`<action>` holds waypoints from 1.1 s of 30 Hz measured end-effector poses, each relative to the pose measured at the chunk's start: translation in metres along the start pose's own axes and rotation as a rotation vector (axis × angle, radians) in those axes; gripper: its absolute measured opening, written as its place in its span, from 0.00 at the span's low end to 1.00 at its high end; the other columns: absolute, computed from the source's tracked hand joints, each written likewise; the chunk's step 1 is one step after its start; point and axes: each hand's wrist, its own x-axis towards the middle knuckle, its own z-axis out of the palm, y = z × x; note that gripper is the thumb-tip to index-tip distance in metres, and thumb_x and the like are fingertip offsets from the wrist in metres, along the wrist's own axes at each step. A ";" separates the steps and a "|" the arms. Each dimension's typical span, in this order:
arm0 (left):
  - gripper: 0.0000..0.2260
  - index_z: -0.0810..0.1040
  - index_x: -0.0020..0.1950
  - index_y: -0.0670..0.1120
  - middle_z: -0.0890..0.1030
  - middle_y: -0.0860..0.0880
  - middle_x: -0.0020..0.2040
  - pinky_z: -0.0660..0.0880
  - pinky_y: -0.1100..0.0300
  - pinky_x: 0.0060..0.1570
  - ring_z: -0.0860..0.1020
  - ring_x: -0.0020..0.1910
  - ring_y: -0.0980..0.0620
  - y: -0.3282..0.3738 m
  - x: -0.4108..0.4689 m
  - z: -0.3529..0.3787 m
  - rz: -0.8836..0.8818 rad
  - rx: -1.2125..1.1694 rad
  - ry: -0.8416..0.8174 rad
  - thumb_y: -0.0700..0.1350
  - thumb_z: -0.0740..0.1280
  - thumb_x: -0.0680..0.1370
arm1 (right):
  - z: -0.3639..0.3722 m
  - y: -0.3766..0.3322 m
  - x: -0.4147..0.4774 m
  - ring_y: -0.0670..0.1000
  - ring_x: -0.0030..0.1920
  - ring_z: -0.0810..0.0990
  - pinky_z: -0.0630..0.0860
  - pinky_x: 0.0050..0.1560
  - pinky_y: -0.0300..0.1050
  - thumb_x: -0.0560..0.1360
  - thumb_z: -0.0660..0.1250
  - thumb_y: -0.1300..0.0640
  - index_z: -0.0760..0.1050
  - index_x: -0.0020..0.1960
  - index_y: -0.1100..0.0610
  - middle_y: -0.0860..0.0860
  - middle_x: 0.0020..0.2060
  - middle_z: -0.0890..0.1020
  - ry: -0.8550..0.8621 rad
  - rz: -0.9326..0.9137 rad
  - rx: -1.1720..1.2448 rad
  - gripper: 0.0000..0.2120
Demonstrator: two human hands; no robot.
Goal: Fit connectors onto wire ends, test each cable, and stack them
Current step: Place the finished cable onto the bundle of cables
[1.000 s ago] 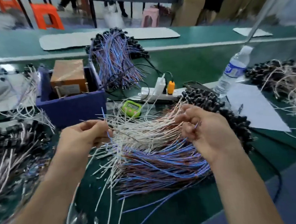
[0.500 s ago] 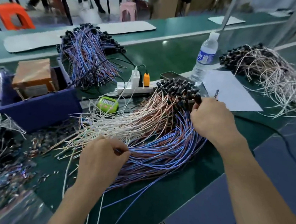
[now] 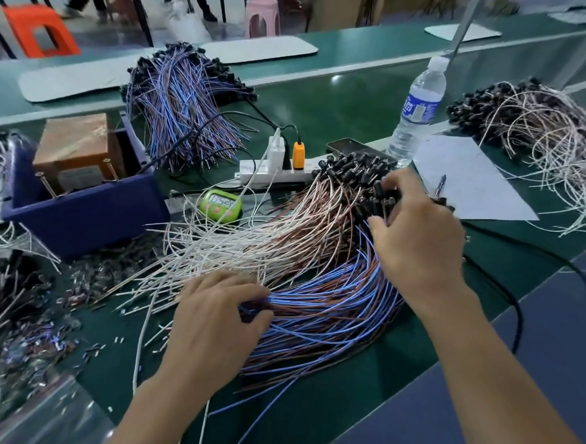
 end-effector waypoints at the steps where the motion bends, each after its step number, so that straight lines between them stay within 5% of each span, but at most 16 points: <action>1: 0.12 0.87 0.54 0.57 0.85 0.60 0.56 0.60 0.59 0.65 0.77 0.60 0.54 0.000 0.001 0.001 0.005 -0.001 -0.008 0.54 0.78 0.72 | 0.002 -0.004 -0.006 0.52 0.31 0.79 0.72 0.40 0.43 0.73 0.78 0.56 0.73 0.58 0.47 0.45 0.30 0.78 -0.034 -0.052 0.039 0.20; 5: 0.11 0.87 0.53 0.57 0.84 0.62 0.52 0.60 0.63 0.59 0.72 0.55 0.61 -0.003 0.001 0.001 -0.010 -0.066 0.041 0.54 0.78 0.72 | 0.020 -0.019 -0.030 0.46 0.33 0.79 0.81 0.44 0.44 0.75 0.75 0.56 0.79 0.57 0.47 0.43 0.31 0.80 -0.297 -0.142 0.163 0.12; 8: 0.13 0.87 0.55 0.57 0.77 0.69 0.51 0.63 0.60 0.59 0.63 0.54 0.70 -0.007 0.000 -0.003 -0.037 -0.136 0.127 0.53 0.79 0.71 | 0.037 -0.034 -0.049 0.40 0.32 0.77 0.77 0.41 0.39 0.75 0.75 0.56 0.81 0.55 0.46 0.42 0.29 0.77 -0.380 -0.154 0.325 0.10; 11: 0.11 0.86 0.54 0.61 0.74 0.73 0.49 0.69 0.58 0.56 0.72 0.54 0.64 -0.014 -0.002 -0.010 -0.127 -0.234 0.175 0.51 0.77 0.73 | 0.055 -0.054 -0.061 0.40 0.31 0.75 0.69 0.36 0.33 0.75 0.74 0.54 0.81 0.52 0.46 0.41 0.29 0.75 -0.435 -0.161 0.429 0.08; 14: 0.08 0.87 0.51 0.60 0.79 0.71 0.42 0.70 0.75 0.50 0.79 0.48 0.66 -0.028 -0.005 -0.020 -0.216 -0.330 0.240 0.49 0.75 0.75 | 0.069 -0.082 -0.066 0.39 0.30 0.73 0.65 0.34 0.29 0.74 0.74 0.56 0.82 0.49 0.48 0.39 0.27 0.72 -0.493 -0.197 0.524 0.06; 17: 0.09 0.88 0.49 0.59 0.83 0.68 0.40 0.68 0.81 0.45 0.78 0.44 0.75 -0.047 -0.010 -0.030 -0.325 -0.367 0.294 0.45 0.74 0.76 | 0.081 -0.117 -0.070 0.38 0.31 0.74 0.64 0.32 0.30 0.72 0.74 0.56 0.83 0.47 0.48 0.39 0.26 0.73 -0.523 -0.266 0.570 0.05; 21: 0.11 0.89 0.49 0.57 0.87 0.61 0.42 0.73 0.77 0.47 0.82 0.43 0.68 -0.079 -0.027 -0.049 -0.412 -0.371 0.349 0.40 0.74 0.74 | 0.095 -0.165 -0.077 0.39 0.31 0.76 0.66 0.31 0.29 0.71 0.73 0.57 0.84 0.45 0.48 0.42 0.25 0.76 -0.575 -0.322 0.637 0.05; 26: 0.06 0.87 0.39 0.53 0.83 0.58 0.30 0.78 0.58 0.38 0.82 0.31 0.59 -0.127 -0.052 -0.075 -0.651 -0.367 0.495 0.53 0.78 0.72 | 0.112 -0.230 -0.092 0.37 0.30 0.75 0.65 0.33 0.27 0.70 0.72 0.59 0.85 0.43 0.50 0.38 0.24 0.75 -0.649 -0.361 0.693 0.05; 33: 0.03 0.88 0.45 0.55 0.80 0.64 0.28 0.77 0.67 0.38 0.80 0.33 0.65 -0.186 -0.094 -0.114 -0.888 -0.206 0.666 0.49 0.75 0.73 | 0.120 -0.323 -0.115 0.45 0.40 0.82 0.77 0.44 0.38 0.73 0.67 0.62 0.85 0.44 0.49 0.44 0.37 0.86 -0.859 -0.474 0.713 0.10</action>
